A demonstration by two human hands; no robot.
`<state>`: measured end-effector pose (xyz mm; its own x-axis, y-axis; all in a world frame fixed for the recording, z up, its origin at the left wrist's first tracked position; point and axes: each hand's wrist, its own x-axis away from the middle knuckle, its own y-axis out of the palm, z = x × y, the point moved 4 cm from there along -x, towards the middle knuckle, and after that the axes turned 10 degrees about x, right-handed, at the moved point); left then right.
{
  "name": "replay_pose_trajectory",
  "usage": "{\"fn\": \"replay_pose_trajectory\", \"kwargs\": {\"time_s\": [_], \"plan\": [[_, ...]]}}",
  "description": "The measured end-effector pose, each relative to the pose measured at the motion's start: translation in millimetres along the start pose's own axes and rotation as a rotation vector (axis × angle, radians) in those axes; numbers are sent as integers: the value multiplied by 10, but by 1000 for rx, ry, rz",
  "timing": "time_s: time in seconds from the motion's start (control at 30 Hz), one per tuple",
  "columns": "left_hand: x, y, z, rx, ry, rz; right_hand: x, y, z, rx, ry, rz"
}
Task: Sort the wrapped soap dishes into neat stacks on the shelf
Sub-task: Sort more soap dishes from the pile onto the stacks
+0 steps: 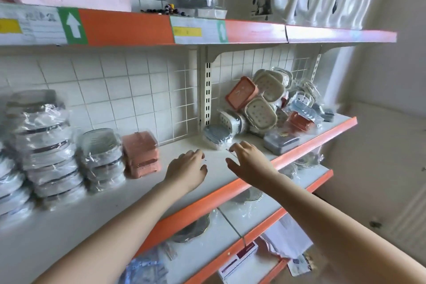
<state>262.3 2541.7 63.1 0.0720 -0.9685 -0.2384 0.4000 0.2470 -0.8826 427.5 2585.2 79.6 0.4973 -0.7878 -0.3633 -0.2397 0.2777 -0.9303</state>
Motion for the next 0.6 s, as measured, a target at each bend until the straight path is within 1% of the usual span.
{"fn": "replay_pose_trajectory", "kwargs": {"time_s": [0.3, 0.6], "plan": [[-408, 429, 715, 66, 18, -16, 173, -37, 919, -14, 75, -14], [-828, 713, 852, 58, 64, -46, 11, 150, 1355, -38, 160, -26]]}}
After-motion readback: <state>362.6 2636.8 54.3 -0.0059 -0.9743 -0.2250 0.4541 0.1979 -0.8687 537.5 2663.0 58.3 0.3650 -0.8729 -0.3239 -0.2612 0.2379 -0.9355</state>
